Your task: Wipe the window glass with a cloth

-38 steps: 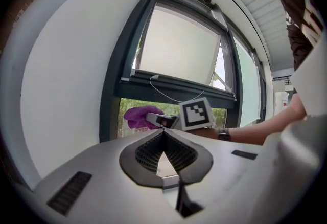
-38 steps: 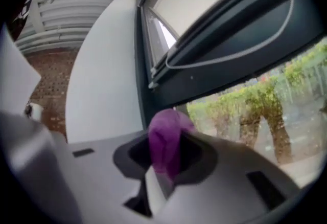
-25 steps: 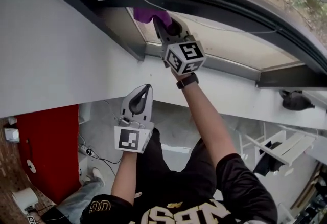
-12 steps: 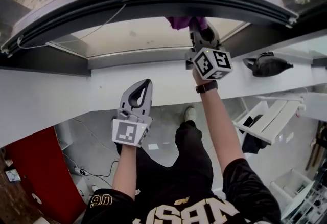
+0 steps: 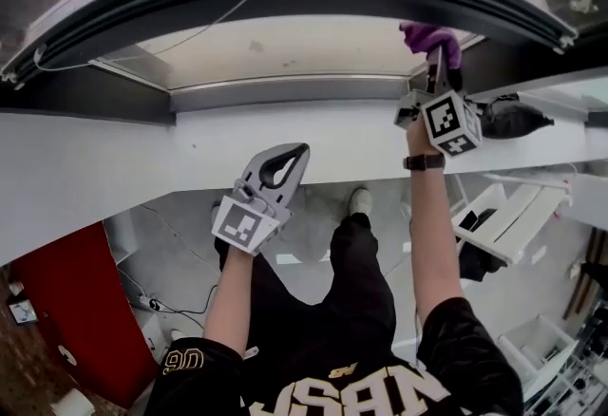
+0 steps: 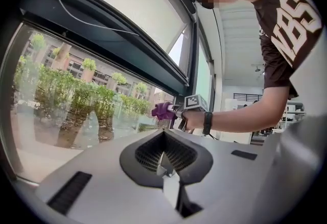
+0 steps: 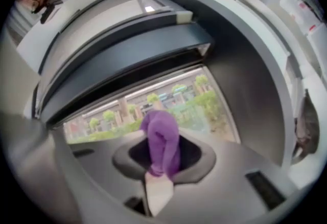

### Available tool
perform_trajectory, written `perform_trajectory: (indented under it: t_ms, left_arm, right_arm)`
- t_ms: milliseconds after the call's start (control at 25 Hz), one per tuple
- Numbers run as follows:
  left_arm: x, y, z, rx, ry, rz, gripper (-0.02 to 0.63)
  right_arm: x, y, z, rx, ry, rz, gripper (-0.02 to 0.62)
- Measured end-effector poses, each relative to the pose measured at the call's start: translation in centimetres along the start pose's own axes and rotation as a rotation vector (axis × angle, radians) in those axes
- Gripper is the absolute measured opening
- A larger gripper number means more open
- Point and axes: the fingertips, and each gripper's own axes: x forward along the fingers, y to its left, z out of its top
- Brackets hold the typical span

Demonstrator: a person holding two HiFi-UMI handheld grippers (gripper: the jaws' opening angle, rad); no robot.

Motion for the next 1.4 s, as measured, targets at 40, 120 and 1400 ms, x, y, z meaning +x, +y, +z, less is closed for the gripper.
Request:
perform_trajectory:
  t_ms: [40, 120, 1400]
  left_arm:
    - [-1.5, 1.0, -0.2, -0.007, 0.010, 0.012, 0.016]
    - [-4.9, 3.3, -0.5, -0.006, 0.029, 0.048, 0.016]
    - [-6.4, 2.7, -1.8, -0.062, 0.005, 0.081, 0.017]
  right_arm:
    - [-0.4, 3.5, -0.9, -0.025, 0.012, 0.070, 0.083]
    - [-1.1, 12.0, -3.4, -0.063, 0.055, 0.249, 0.083]
    - [2.9, 21.0, -12.5, 0.028, 0.254, 0.449, 0.083]
